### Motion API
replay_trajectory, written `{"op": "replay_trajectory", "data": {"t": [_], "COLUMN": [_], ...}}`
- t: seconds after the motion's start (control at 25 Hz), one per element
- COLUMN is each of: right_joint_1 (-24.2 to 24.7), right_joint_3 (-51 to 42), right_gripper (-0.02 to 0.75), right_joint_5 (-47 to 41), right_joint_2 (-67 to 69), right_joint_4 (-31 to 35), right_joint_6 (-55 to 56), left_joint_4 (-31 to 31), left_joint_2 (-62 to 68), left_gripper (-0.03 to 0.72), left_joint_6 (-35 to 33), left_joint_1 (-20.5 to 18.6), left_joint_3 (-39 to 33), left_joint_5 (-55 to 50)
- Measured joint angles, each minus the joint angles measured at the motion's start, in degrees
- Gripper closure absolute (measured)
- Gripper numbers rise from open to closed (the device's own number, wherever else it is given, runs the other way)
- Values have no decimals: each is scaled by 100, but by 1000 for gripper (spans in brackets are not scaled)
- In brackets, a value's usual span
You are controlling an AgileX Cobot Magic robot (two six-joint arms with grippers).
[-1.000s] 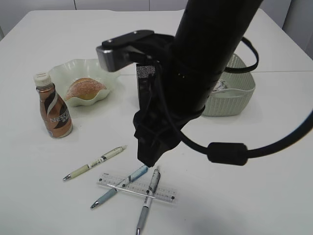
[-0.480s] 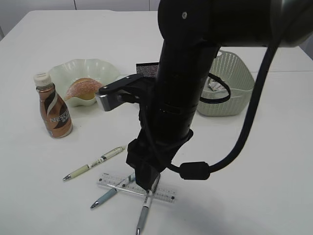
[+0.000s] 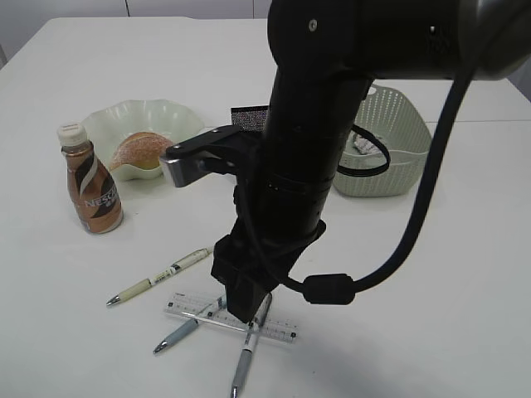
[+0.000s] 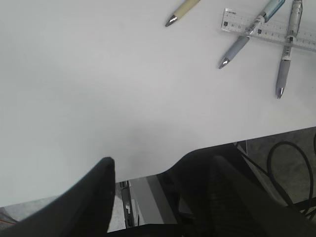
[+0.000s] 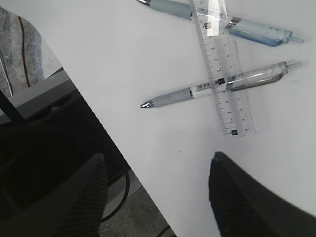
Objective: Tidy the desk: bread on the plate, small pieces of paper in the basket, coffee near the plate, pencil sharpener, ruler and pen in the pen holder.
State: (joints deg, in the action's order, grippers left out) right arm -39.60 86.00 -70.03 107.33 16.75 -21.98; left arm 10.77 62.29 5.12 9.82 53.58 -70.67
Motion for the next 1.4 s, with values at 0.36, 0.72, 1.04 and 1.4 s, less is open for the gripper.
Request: {"op": "replay_trajectory", "data": {"t": [0.36, 0.72, 1.04, 1.4], "right_joint_1": [0, 0, 0, 0], "right_joint_3": [0, 0, 0, 0], "right_gripper": [258, 258, 257, 255], "right_joint_5": [0, 4, 14, 14], "right_joint_2": [0, 0, 0, 0], "right_joint_4": [67, 92, 92, 92], "right_joint_6": [0, 38, 48, 152], "left_joint_4": [0, 0, 0, 0], "left_joint_2": [0, 0, 0, 0], "left_gripper": [246, 246, 246, 246], "left_joint_6": [0, 0, 0, 0], "left_joint_1": [0, 0, 0, 0], "left_joint_3": [0, 0, 0, 0], "left_joint_5": [0, 0, 0, 0]}}
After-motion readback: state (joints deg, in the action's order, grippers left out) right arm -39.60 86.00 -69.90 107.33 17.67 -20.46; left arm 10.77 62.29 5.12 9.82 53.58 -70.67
